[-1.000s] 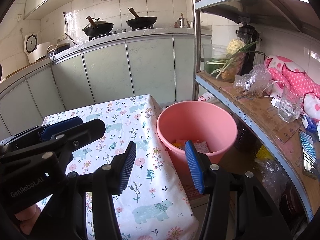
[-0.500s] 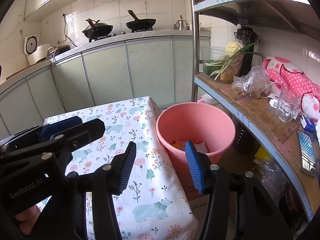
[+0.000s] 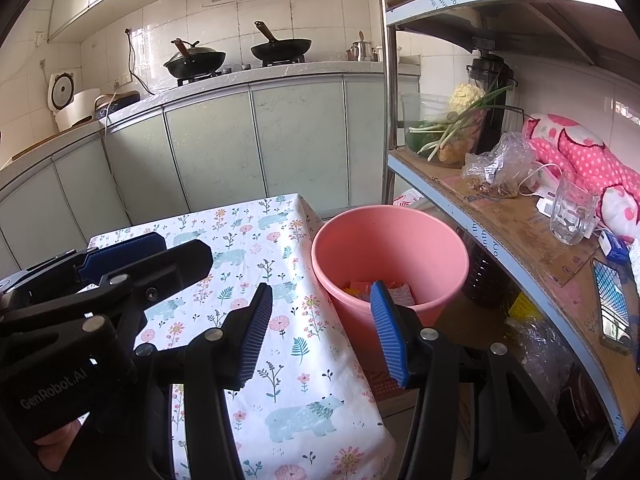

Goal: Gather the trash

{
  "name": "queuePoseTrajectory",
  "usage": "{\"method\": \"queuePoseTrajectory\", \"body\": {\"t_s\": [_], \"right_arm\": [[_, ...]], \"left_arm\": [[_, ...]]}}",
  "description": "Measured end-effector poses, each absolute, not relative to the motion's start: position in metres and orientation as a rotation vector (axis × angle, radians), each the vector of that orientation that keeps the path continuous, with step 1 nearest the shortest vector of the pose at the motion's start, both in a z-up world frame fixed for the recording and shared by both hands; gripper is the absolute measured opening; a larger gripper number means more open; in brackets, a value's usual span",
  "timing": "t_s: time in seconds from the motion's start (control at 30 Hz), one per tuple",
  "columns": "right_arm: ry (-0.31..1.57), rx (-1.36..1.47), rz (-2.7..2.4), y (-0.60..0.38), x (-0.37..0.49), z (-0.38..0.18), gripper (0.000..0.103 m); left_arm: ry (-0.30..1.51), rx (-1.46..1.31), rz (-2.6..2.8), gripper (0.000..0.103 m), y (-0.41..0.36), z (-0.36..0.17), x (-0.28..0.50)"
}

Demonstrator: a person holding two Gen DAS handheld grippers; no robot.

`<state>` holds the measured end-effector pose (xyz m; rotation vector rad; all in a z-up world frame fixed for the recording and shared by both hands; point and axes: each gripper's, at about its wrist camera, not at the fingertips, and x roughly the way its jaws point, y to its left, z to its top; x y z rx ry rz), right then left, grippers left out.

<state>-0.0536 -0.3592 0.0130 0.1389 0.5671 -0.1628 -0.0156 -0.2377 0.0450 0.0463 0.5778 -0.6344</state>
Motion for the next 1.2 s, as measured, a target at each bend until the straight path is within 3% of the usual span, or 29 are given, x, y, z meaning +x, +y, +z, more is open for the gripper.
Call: {"method": "queuePoseTrajectory", "body": {"t_s": [1.2], "right_arm": [[0.583, 0.146, -0.167, -0.3600, -0.0508, 0.0108, 0.052]], "left_arm": [[0.580, 0.066, -0.653, 0.046, -0.2443, 0.0433, -0.0181]]}}
